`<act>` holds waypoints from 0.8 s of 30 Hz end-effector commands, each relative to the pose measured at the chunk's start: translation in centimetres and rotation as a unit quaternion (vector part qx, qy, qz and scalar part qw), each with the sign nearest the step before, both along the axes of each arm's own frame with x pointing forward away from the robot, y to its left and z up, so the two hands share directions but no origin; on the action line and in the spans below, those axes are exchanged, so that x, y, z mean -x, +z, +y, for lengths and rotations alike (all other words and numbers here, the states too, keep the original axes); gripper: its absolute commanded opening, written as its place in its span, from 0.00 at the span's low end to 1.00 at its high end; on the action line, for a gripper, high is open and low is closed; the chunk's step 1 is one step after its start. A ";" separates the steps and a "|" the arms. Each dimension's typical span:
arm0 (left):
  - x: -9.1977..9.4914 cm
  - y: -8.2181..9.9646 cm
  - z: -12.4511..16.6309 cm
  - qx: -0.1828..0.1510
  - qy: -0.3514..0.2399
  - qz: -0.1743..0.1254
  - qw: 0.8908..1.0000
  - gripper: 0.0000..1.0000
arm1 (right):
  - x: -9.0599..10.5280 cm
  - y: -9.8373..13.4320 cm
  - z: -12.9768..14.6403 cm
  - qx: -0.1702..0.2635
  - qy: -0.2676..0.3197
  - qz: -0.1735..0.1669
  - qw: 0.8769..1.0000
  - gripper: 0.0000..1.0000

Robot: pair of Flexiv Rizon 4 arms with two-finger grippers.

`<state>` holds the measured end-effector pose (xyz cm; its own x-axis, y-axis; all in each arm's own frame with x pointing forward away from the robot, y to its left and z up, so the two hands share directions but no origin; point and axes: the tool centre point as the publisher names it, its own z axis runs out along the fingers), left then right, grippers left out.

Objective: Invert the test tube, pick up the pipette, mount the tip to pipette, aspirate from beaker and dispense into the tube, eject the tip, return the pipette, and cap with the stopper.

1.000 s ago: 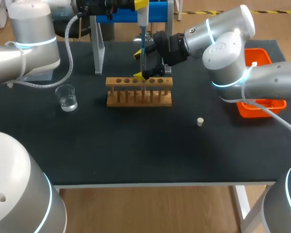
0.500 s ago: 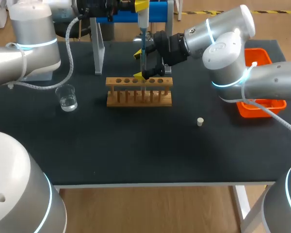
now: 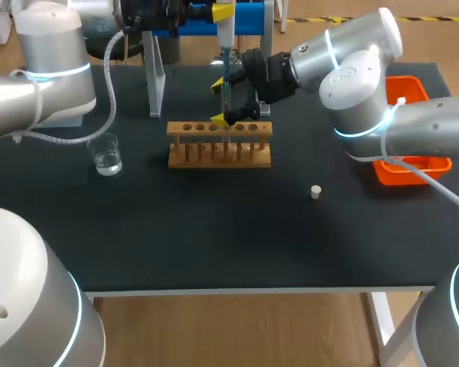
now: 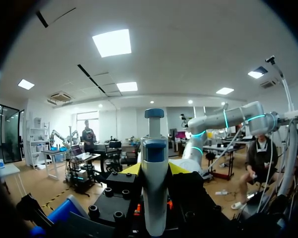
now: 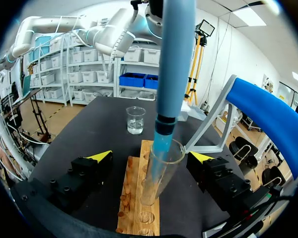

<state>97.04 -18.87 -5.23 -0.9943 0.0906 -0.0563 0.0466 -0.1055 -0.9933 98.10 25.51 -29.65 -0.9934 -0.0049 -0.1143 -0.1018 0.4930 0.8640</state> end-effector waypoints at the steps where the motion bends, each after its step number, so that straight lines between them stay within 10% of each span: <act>1: -0.4 -0.3 0.0 0.003 -0.006 0.000 1.000 0.00 | 0.0 0.1 -0.1 0.001 0.001 0.001 1.000 1.00; 24: -0.5 -1.3 0.2 0.004 -0.004 0.009 1.000 0.00 | 0.0 0.1 -0.1 0.001 0.001 0.001 1.000 1.00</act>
